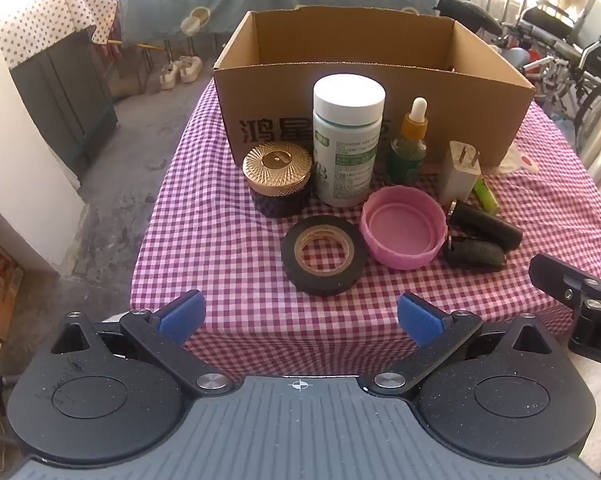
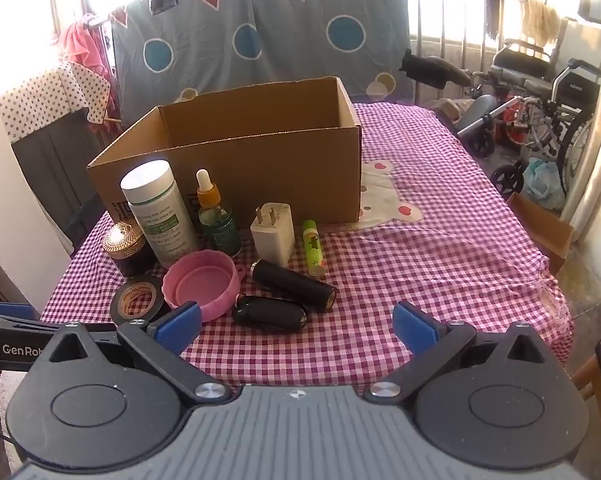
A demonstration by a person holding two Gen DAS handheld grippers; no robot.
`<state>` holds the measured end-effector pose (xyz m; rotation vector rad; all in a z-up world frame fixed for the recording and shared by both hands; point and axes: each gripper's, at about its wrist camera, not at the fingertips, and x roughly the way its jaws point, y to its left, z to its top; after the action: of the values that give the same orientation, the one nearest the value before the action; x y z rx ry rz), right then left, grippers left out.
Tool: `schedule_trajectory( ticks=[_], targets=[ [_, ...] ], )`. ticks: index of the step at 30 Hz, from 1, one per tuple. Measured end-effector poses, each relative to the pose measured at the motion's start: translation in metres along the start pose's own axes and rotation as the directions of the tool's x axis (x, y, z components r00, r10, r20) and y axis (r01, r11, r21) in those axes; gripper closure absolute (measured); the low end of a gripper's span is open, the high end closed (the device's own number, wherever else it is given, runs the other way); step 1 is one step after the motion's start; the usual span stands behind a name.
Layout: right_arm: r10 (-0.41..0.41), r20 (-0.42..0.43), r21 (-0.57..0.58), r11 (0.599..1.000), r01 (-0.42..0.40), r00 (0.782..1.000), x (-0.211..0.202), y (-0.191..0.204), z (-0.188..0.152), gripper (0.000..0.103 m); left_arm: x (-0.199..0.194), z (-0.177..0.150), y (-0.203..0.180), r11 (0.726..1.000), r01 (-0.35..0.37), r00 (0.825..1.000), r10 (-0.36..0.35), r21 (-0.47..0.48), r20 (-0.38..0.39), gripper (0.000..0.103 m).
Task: Organize rigid objects
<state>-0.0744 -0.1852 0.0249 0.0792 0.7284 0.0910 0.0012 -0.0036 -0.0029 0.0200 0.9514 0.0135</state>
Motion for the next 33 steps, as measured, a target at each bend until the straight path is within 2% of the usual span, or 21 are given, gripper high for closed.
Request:
schedule_trajectory(
  ticks=[33],
  targets=[
    [-0.004,-0.001,0.001,1.0,0.004,1.0,-0.0002,0.0006,0.0028,0.0,-0.0001,0.003,-0.0008,1.0,-0.023,1.0,0.023,0.008,-0.004,0.0]
  ],
)
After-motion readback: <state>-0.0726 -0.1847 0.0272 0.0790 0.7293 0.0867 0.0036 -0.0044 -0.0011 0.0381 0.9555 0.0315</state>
